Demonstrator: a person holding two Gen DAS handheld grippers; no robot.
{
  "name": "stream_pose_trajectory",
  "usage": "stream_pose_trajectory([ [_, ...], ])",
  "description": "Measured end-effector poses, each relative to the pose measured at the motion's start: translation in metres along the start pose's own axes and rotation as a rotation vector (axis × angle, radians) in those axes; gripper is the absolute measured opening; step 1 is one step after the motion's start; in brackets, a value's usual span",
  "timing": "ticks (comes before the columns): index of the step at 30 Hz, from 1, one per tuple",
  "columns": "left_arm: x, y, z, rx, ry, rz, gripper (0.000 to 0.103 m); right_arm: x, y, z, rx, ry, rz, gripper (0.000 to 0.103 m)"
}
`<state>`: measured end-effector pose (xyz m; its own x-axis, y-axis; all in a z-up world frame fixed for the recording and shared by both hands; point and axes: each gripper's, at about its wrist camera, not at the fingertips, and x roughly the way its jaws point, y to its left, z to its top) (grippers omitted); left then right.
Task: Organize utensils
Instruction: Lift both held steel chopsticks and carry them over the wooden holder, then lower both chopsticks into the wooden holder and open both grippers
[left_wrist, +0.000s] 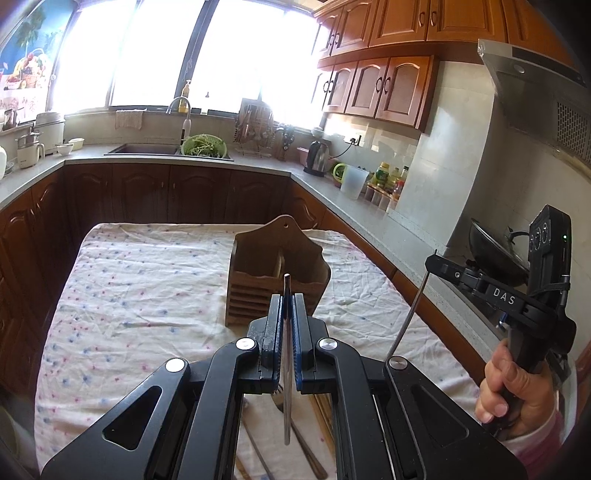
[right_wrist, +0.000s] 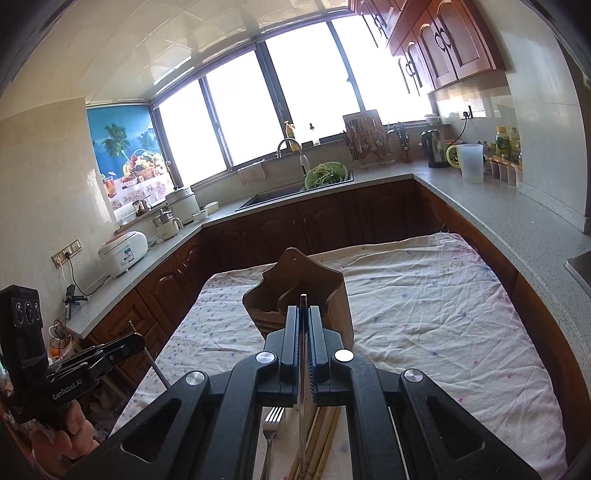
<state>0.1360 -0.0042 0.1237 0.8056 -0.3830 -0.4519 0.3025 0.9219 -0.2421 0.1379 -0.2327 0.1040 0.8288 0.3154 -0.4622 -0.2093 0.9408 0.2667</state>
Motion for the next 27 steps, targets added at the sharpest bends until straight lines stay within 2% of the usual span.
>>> stream_pose_trajectory([
  [8, 0.006, 0.008, 0.029, 0.000, -0.062, 0.006, 0.004, 0.014, 0.002, 0.026, -0.004, -0.043, 0.004, 0.004],
  [16, 0.016, 0.017, 0.074, 0.014, -0.147, 0.021, 0.004, 0.032, -0.001, 0.065, 0.013, -0.122, -0.003, 0.004],
  [27, 0.052, 0.031, 0.136, 0.023, -0.269, 0.053, 0.004, 0.076, -0.013, 0.116, 0.039, -0.214, -0.022, 0.004],
])
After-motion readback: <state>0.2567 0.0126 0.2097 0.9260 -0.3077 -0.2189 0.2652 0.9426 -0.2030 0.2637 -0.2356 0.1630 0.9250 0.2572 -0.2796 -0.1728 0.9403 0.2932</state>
